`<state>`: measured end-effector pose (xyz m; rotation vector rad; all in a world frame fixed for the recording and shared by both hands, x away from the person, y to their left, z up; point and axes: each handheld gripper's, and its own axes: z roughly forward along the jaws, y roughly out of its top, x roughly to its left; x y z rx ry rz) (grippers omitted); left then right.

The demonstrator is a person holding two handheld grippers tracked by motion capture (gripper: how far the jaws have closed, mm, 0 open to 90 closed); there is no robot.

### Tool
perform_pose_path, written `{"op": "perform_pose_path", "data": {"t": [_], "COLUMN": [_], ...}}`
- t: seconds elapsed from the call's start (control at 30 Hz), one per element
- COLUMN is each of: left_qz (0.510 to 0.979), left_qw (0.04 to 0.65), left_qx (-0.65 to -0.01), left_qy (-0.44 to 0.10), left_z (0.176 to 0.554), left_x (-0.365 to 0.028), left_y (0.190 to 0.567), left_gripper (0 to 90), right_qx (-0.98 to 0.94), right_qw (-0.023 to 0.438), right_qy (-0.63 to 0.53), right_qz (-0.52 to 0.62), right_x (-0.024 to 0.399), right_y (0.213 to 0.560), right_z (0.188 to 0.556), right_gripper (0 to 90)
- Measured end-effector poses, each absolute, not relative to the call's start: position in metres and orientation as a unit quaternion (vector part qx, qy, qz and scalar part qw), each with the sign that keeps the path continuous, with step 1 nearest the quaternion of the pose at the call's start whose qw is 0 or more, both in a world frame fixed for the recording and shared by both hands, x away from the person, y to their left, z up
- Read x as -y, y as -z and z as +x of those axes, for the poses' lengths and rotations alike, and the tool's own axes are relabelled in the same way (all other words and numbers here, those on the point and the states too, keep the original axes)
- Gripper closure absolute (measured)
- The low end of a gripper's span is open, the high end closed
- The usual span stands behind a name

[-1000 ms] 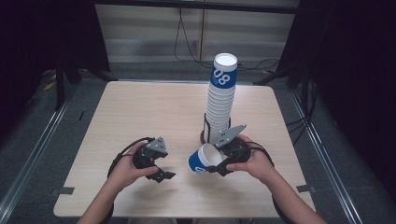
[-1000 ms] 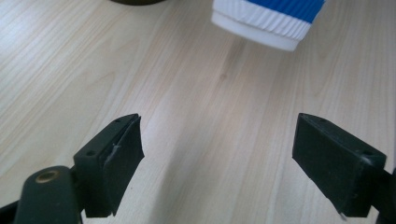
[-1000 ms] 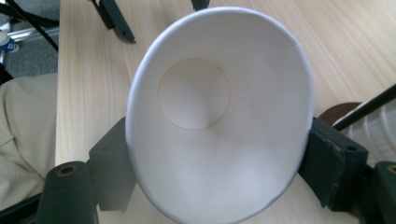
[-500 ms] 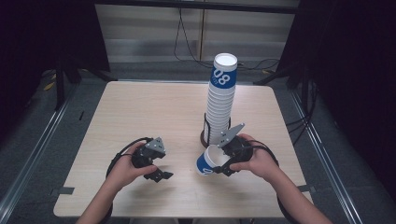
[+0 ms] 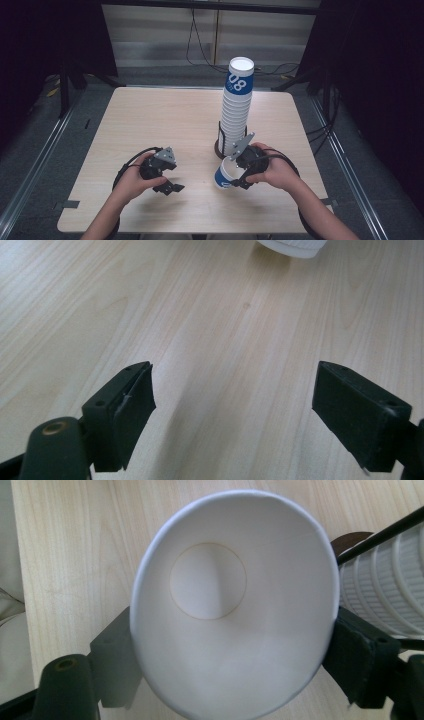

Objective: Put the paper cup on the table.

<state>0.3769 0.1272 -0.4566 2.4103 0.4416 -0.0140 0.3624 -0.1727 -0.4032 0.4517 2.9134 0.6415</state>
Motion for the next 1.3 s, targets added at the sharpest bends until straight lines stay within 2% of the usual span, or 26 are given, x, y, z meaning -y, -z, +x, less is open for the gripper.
{"op": "perform_pose_path", "data": {"t": [0.63,1.3], "left_qz": [0.926,0.930], "left_qw": [0.336,0.329], "left_qx": [-0.171,-0.164], "left_qy": [0.011,0.012], "left_z": [0.376,0.375], "left_x": [-0.130,-0.132], "left_y": [0.460,0.461], "left_gripper": [17.0,17.1], "right_qx": [-0.981,-0.982], "right_qw": [0.062,0.079], "right_qy": [-0.145,-0.147], "right_qz": [0.109,0.093], "right_x": [0.161,0.150], "right_y": [0.408,0.412], "right_z": [0.363,0.363], "right_gripper": [17.7,16.0]}}
